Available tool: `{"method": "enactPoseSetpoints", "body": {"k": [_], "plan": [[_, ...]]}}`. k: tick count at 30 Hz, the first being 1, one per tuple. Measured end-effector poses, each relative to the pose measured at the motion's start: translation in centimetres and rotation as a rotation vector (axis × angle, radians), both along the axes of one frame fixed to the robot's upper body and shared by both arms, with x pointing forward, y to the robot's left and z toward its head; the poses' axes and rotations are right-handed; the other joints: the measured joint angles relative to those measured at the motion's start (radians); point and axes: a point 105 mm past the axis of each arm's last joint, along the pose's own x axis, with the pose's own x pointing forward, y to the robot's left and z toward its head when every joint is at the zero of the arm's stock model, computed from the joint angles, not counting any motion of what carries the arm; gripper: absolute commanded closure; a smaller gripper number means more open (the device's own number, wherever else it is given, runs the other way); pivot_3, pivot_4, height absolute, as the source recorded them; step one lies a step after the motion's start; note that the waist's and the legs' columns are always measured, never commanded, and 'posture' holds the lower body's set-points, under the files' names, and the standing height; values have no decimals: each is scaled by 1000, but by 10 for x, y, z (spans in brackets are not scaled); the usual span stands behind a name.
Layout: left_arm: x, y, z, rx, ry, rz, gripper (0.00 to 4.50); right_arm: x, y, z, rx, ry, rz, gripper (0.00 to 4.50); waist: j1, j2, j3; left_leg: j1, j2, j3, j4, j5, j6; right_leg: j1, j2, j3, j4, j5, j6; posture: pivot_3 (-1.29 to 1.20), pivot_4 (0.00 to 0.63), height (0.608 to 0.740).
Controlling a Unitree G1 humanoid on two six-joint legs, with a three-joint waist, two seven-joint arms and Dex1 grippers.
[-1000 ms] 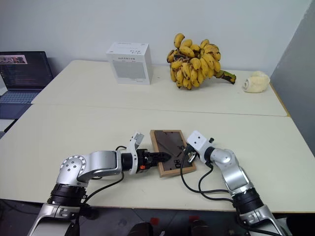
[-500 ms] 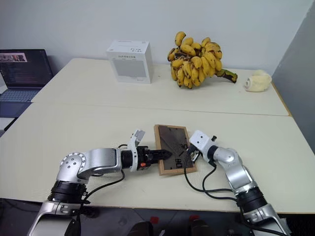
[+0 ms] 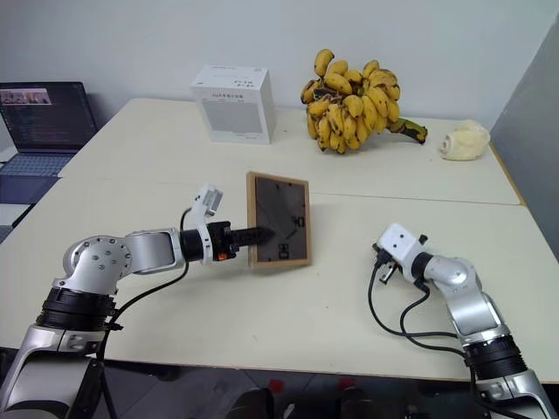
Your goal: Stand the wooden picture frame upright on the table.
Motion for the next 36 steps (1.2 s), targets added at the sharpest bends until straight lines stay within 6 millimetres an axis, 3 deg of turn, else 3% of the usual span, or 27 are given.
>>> {"method": "enactPoseSetpoints", "body": {"k": [2, 5, 8, 14, 18, 24, 36], "plan": [[4, -2, 3, 37, -75, -31, 3191, -2, 9, 24, 59, -37, 29, 4500, 1, 1, 1, -3, 0, 0, 0, -1, 2, -3, 0, 0, 1, 0, 0, 0, 150, 740], [11, -4, 10, 87, -166, -53, 3197, -9, 25, 64, 144, -97, 88, 4012, 2, 1, 1, -5, 0, -1, 1, -1, 2, -4, 0, -1, 1, 0, 0, 0, 150, 740], [19, -8, 18, 117, -229, -60, 3197, -15, 40, 95, 237, -127, 141, 3223, 2, 1, 2, -6, 0, -1, 1, -1, 2, -5, 0, -1, 1, 0, 0, 0, 150, 740], [27, -33, 40, 102, -323, -128, 3197, -25, 76, 128, 357, -138, 254, 1896, 2, 1, 2, -10, 0, -1, 1, -1, 2, -9, 0, -2, 2, 0, 0, 0, 150, 740], [25, -47, 52, 85, -364, -199, 3197, -27, 98, 136, 396, -155, 301, 1048, 1, 1, 2, -13, 1, -1, 1, 1, 0, -13, 0, -2, 3, 0, -1, 0, 150, 740], [15, -62, 68, 78, -414, -294, 3197, -28, 104, 143, 405, -171, 347, 1048, 2, 1, 2, -15, 1, -2, 2, 1, -1, -13, 0, -3, 3, 0, -1, 0, 150, 740], [8, -58, 80, 70, -418, -305, 3197, -9, 69, 140, 320, -206, 265, 1048, 1, 1, 2, -14, 1, -2, 3, 0, 2, -13, 0, -4, 5, 0, -1, 0, 150, 740]]}}
